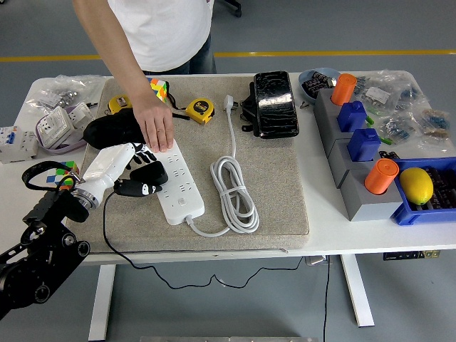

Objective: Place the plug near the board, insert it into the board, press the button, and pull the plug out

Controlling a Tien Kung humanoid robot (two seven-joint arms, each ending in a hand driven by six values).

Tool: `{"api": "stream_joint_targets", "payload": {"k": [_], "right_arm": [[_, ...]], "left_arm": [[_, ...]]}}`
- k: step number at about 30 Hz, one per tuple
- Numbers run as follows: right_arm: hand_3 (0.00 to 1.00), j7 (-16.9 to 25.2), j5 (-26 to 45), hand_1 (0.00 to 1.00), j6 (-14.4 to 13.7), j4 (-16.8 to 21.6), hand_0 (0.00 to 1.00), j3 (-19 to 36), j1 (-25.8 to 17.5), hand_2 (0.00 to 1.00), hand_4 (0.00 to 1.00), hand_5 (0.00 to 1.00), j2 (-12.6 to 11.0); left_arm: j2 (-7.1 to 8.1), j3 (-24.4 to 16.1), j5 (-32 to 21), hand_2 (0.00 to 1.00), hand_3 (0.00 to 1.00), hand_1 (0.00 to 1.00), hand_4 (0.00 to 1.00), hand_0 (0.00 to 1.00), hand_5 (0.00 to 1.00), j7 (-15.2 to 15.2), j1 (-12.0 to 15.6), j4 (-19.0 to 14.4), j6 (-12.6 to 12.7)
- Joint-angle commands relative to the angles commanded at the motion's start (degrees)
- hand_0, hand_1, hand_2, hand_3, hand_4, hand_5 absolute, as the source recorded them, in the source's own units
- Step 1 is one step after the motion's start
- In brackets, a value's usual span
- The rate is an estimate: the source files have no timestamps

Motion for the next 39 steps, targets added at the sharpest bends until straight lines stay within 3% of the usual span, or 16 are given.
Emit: {"api": "stream_joint_targets", "payload": {"k": [2,3,13,20,27,38,39], "right_arm": [[0.550,-0.01,-0.01,0.660,-0.01,-0.02,0.567,0.09,0.01,0.664,0.929,0.467,0.05],[0.550,0.00,-0.01,0.660,-0.01,-0.02,0.567,0.14,0.00,0.664,0.929,0.469,0.08],[0.550,-0.03,-0.15,0.659,-0.01,-0.02,0.567,0.35,0.01,0.663,0.928,0.468,0.16],[0.550,0.00,-0.12,0.660,0.02,-0.05,0.568,0.36,-0.07,0.663,0.928,0.468,0.27],[0.550,0.01,-0.25,0.660,0.03,0.01,0.568,0.56,0.08,0.664,0.928,0.468,0.37],[0.550,0.01,-0.26,0.660,0.08,0.02,0.567,0.58,0.06,0.663,0.928,0.468,0.37],[0.549,0.03,-0.23,0.660,0.06,0.01,0.567,0.58,0.06,0.664,0.927,0.469,0.39]], "left_arm": [[-0.03,0.09,-0.10,0.553,0.551,0.517,0.822,0.326,0.065,-0.30,-0.11,0.04,0.31],[-0.05,0.17,-0.31,0.505,0.536,0.469,0.788,0.267,0.037,-0.50,-0.19,0.07,0.46],[-0.18,0.57,-0.56,0.466,0.522,0.434,0.785,0.244,0.034,0.04,-0.47,0.40,0.17],[0.17,-0.21,-3.25,0.442,0.512,0.419,0.787,0.235,0.030,-4.56,0.08,-0.60,2.46],[0.74,-3.03,-6.37,0.433,0.511,0.416,0.785,0.235,0.041,-11.11,1.30,-1.14,6.17],[1.04,-6.14,-3.80,0.459,0.518,0.436,0.788,0.250,0.053,-9.73,1.50,4.23,5.60],[0.98,-6.16,-3.58,0.515,0.548,0.485,0.795,0.300,0.063,-9.57,1.47,4.64,5.57]]}}
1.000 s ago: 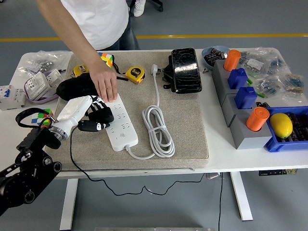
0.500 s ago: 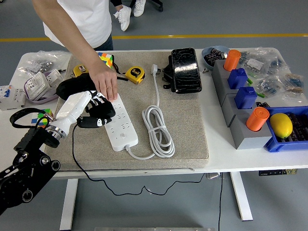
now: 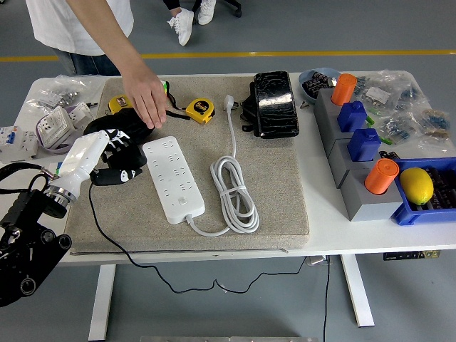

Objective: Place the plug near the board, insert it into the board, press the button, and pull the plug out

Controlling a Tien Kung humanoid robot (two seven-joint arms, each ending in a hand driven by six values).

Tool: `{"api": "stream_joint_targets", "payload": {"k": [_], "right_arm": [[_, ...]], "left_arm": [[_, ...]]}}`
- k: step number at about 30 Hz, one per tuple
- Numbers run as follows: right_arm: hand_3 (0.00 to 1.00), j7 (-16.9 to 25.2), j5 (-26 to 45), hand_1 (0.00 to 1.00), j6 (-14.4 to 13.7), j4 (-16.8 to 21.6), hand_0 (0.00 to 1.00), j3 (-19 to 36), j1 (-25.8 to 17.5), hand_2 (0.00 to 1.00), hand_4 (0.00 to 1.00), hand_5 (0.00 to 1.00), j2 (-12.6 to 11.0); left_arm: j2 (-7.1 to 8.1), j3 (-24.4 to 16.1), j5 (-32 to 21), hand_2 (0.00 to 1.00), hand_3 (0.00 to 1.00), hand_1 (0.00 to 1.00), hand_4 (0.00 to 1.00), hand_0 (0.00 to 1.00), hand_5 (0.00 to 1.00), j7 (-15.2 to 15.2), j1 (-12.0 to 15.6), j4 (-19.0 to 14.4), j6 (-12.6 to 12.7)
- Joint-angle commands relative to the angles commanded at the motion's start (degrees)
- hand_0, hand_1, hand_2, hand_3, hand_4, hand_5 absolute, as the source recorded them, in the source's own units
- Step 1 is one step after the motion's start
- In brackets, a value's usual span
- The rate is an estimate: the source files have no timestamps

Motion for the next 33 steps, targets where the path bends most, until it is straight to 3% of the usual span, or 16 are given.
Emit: {"api": "stream_joint_targets", "payload": {"k": [11,12,14,17,18,23,24,28,33], "right_arm": [[0.549,-0.05,0.05,0.659,0.02,-0.01,0.567,-0.01,-0.06,0.664,0.927,0.469,-0.01],[0.549,-0.05,0.05,0.660,0.03,-0.01,0.567,-0.01,-0.08,0.664,0.927,0.468,0.00],[0.549,-0.05,0.09,0.660,0.03,-0.05,0.567,-0.03,-0.11,0.664,0.927,0.468,0.03],[0.549,-0.04,0.03,0.660,0.05,-0.02,0.567,-0.01,-0.13,0.664,0.927,0.468,0.02],[0.549,-0.02,0.04,0.660,0.04,-0.01,0.567,0.02,-0.12,0.664,0.927,0.468,0.01],[0.549,-0.03,0.03,0.660,0.07,0.00,0.567,-0.10,-0.17,0.664,0.927,0.468,-0.02],[0.549,-0.03,0.04,0.660,0.07,0.00,0.567,-0.14,-0.20,0.664,0.927,0.468,-0.03],[0.549,-0.02,0.00,0.660,0.05,0.01,0.567,-0.12,-0.09,0.664,0.927,0.468,-0.11],[0.550,-0.02,0.03,0.660,0.04,-0.01,0.567,-0.05,-0.10,0.664,0.928,0.466,-0.09]], "left_arm": [[-0.14,-0.03,0.44,0.534,0.555,0.501,0.813,0.342,0.089,2.34,-0.34,3.49,-1.82],[-0.14,-0.05,0.61,0.555,0.573,0.550,0.984,0.431,0.198,2.50,-0.33,3.50,-1.94],[-0.12,-0.17,0.71,0.555,0.573,0.550,0.984,0.431,0.198,2.82,-0.29,3.47,-2.40],[-0.06,-0.28,1.41,0.555,0.573,0.550,0.984,0.431,0.198,3.40,-0.14,3.28,-2.97],[0.03,-0.27,1.40,0.645,0.666,0.652,0.998,0.527,0.269,3.31,-0.03,3.10,-2.98],[0.22,-0.43,1.34,0.645,0.666,0.652,0.998,0.527,0.269,3.29,0.19,2.63,-3.25],[0.24,-0.51,1.35,0.707,0.725,0.691,0.998,0.548,0.332,3.46,0.24,2.51,-3.46],[0.37,-0.84,1.06,0.707,0.725,0.691,0.998,0.548,0.332,3.62,0.35,1.65,-3.76],[0.74,-1.53,-0.57,0.710,0.724,0.691,0.998,0.544,0.375,3.29,0.89,-1.01,-3.91]]}}
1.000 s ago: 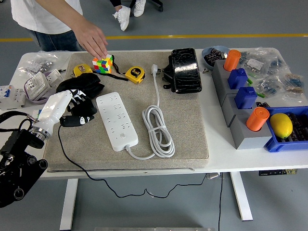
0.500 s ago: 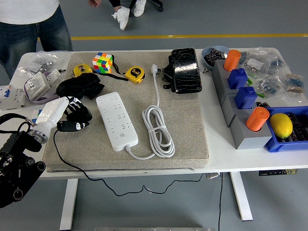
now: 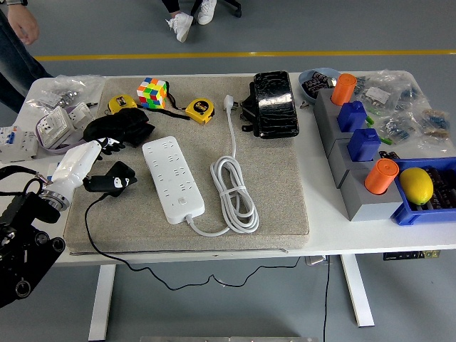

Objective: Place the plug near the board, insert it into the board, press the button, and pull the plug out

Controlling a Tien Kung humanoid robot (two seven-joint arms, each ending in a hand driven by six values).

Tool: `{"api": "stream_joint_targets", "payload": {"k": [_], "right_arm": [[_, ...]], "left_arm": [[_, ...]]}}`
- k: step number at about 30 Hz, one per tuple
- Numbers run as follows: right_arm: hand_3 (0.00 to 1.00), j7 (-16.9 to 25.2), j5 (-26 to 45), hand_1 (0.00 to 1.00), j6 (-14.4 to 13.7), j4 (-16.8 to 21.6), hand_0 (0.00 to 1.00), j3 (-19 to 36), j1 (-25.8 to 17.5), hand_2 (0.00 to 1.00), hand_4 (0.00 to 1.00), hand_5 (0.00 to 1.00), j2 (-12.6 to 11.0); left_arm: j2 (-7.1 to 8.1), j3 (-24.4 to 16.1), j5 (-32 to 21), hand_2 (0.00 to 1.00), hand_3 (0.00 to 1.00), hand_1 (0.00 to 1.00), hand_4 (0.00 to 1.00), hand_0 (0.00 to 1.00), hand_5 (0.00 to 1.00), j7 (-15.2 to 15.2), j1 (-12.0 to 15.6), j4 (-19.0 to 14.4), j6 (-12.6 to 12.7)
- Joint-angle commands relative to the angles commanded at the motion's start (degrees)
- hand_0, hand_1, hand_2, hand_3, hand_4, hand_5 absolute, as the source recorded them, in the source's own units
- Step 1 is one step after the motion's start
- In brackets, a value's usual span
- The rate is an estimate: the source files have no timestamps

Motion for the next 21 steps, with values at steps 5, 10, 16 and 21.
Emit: {"api": "stream_joint_targets", "payload": {"k": [5,10,16,21], "right_arm": [[0.549,-0.06,-0.09,0.660,0.01,-0.04,0.568,0.04,-0.14,0.664,0.928,0.467,0.12],[0.548,-0.06,-0.40,0.659,-0.13,0.09,0.568,0.35,0.13,0.664,0.927,0.469,0.02],[0.549,-0.07,-0.01,0.660,-0.25,-0.16,0.567,0.47,0.73,0.664,0.927,0.467,0.16],[0.548,-0.02,0.36,0.660,-0.22,-0.45,0.567,0.45,1.15,0.664,0.927,0.468,0.49]], "left_arm": [[-0.05,-1.93,-3.64,0.696,0.719,0.680,0.998,0.536,0.403,-1.62,1.14,-3.93,0.56],[-0.04,-4.66,-8.13,0.642,0.700,0.627,0.998,0.511,0.443,-3.32,2.78,-7.31,0.89],[-0.20,-8.26,-14.86,0.599,0.635,0.599,0.942,0.490,0.415,-5.30,4.03,-8.77,1.19],[-0.04,-9.06,-16.08,0.588,0.626,0.589,0.931,0.486,0.408,-5.34,4.04,-8.84,1.02]]}}
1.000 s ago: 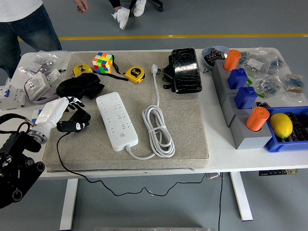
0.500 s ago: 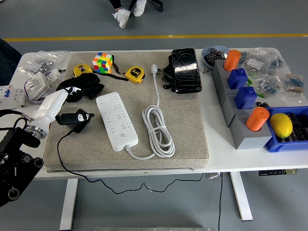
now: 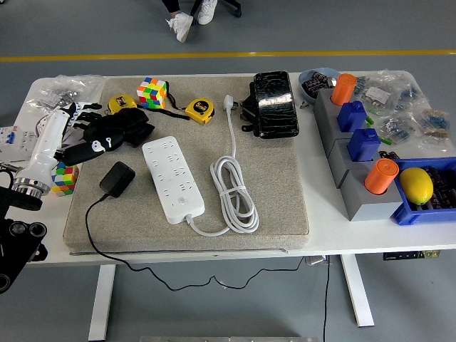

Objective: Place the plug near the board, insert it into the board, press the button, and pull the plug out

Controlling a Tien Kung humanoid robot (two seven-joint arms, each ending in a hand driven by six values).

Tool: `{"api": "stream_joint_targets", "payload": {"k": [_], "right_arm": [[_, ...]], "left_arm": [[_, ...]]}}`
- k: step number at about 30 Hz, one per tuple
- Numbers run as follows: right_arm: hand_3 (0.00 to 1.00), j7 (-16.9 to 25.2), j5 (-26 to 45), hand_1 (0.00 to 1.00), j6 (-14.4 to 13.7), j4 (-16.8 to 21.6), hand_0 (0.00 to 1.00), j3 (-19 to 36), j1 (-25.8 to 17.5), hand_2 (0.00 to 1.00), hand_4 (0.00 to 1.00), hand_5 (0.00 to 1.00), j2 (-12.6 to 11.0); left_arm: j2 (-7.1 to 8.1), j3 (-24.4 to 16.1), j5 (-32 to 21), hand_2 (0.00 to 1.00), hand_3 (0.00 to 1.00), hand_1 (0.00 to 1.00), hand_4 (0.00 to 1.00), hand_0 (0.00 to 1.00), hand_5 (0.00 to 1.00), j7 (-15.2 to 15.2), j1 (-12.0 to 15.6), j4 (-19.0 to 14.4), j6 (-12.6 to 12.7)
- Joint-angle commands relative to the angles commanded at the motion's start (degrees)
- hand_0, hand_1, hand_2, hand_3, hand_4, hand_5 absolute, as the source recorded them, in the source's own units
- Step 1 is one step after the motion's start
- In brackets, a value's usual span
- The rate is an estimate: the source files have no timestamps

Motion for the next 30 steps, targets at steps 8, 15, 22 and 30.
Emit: {"api": "stream_joint_targets", "payload": {"k": [8,15,22,30], "right_arm": [[0.548,0.20,-0.10,0.660,-0.14,0.04,0.567,0.21,1.02,0.664,0.926,0.468,0.28],[0.548,0.19,0.14,0.660,-0.16,-0.07,0.567,-0.14,1.20,0.664,0.926,0.469,0.17],[0.548,0.20,0.16,0.660,-0.20,-0.05,0.567,-0.36,1.38,0.664,0.926,0.469,-0.14],[0.548,0.20,0.32,0.660,-0.21,-0.11,0.567,-0.88,1.37,0.664,0.925,0.473,-0.26]], "left_arm": [[-0.21,-0.94,0.13,0.584,0.619,0.583,0.926,0.489,0.405,1.50,0.29,-0.53,-1.55],[-0.23,-1.65,0.11,0.581,0.616,0.579,0.923,0.487,0.405,1.69,0.31,-1.51,-1.72],[-0.05,-2.80,0.46,0.578,0.614,0.576,0.917,0.478,0.399,2.07,0.29,-1.76,-1.86],[0.04,-2.80,0.81,0.577,0.612,0.575,0.909,0.479,0.390,2.63,0.38,-1.93,-2.19]]}}
